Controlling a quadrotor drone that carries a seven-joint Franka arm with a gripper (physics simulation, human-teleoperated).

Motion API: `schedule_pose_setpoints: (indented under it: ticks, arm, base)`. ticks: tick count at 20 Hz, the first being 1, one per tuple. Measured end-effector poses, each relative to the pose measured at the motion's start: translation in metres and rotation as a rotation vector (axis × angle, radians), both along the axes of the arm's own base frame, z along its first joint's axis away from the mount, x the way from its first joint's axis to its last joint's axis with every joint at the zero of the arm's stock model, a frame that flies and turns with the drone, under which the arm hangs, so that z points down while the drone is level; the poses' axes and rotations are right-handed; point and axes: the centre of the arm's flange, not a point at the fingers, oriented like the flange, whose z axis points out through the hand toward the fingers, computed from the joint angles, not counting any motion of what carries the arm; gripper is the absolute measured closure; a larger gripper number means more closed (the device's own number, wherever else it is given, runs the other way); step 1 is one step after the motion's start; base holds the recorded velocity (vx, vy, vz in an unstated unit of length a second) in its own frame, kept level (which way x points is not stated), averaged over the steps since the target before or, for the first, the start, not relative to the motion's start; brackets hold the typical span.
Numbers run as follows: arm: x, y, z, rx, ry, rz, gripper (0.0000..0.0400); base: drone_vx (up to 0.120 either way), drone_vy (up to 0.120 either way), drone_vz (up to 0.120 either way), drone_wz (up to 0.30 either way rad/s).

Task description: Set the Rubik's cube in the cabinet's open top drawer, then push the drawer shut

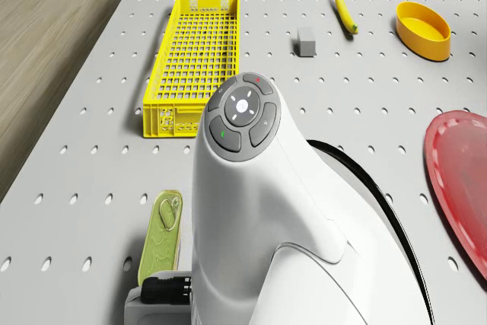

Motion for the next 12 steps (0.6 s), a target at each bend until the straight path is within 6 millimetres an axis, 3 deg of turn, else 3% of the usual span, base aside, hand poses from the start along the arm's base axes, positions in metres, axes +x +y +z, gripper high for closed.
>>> schedule_pose_setpoints:
  ticks: [1, 12]
  arm:
    - [0.0000, 0.0000, 0.0000, 0.000, 0.000, 0.000, 0.0075]
    - [0.0000, 0.0000, 0.0000, 0.000, 0.000, 0.000, 0.0075]
  base:
    - [0.120, -0.120, 0.120, 0.000]
    - [0.000, -0.120, 0.120, 0.000]
